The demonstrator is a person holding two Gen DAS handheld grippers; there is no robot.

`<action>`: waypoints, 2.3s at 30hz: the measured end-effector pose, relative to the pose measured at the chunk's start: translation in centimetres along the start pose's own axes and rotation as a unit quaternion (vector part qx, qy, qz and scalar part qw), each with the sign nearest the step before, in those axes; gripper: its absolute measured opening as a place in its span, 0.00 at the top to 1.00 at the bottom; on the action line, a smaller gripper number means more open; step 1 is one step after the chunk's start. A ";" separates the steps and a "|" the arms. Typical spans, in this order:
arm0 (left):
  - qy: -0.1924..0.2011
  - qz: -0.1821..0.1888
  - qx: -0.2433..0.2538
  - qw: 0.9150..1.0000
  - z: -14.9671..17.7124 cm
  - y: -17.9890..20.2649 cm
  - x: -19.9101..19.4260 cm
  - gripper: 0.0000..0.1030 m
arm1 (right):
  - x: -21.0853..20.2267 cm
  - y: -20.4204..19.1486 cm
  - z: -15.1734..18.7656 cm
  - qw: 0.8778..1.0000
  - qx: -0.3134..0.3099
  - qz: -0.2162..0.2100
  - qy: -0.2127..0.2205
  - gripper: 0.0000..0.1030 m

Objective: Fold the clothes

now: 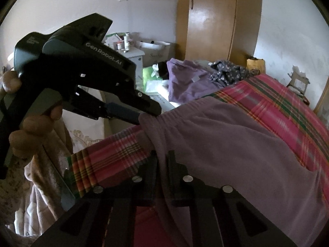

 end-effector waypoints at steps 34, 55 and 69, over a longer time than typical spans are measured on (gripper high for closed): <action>-0.003 0.026 0.015 1.000 0.5 2.1 0.1 0.66 | 0.0 -1.2 0.2 0.999 -0.029 -0.011 -0.014 0.63; 0.005 0.069 -0.010 0.998 0.7 2.7 -0.3 0.66 | -3.5 2.2 -1.8 0.998 -0.011 0.042 0.042 0.95; -0.017 0.054 -0.020 0.998 1.9 1.6 0.4 0.66 | -3.6 1.8 0.6 0.999 -0.034 0.015 0.005 0.66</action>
Point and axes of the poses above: each gripper's, at about its wrist camera, not at the fingertips, and x roughly the way its jaws point, y to its right, z to its underside, the point moved 4 cm from there along x, roughly the way its jaws point, and after that the axes turned 8 degrees about z, right-handed, at the moved point
